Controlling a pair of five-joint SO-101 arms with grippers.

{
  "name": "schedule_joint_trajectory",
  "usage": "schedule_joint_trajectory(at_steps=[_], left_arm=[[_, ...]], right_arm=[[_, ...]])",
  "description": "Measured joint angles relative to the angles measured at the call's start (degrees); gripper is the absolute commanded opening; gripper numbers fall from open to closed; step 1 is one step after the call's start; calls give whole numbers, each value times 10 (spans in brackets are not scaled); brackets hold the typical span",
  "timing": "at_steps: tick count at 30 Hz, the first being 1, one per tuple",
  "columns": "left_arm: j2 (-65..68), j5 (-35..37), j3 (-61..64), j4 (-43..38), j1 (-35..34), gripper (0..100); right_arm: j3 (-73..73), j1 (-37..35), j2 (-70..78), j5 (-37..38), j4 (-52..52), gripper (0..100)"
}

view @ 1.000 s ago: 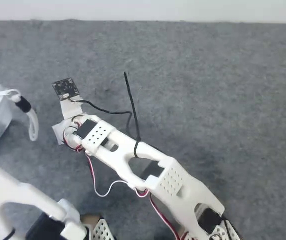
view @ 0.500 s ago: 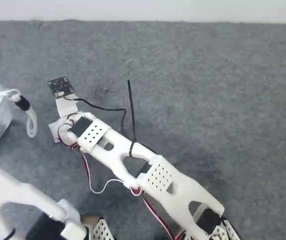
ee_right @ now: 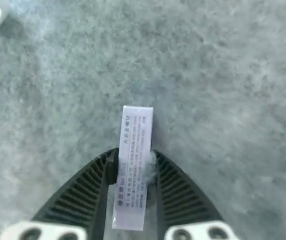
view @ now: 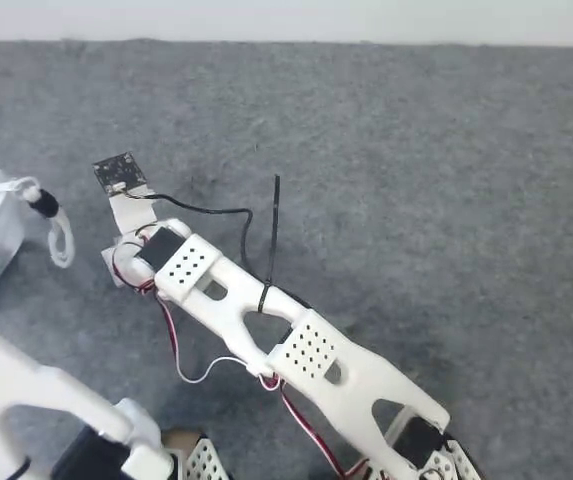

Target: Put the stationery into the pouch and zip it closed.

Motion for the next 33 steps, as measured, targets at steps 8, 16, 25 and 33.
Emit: schedule_joint_trajectory(at_steps=[8,16,25,33], left_arm=[[0,0,0,0,0,12],[0,0,0,0,0,12],[0,0,0,0,0,12],[0,0,0,0,0,12]], right_arm=[[-42,13,0,94,117,9],[-76,13,-1,159,264,9],[-77,20,-1,206,340,12],[-98,22,-1,207,344,130]])
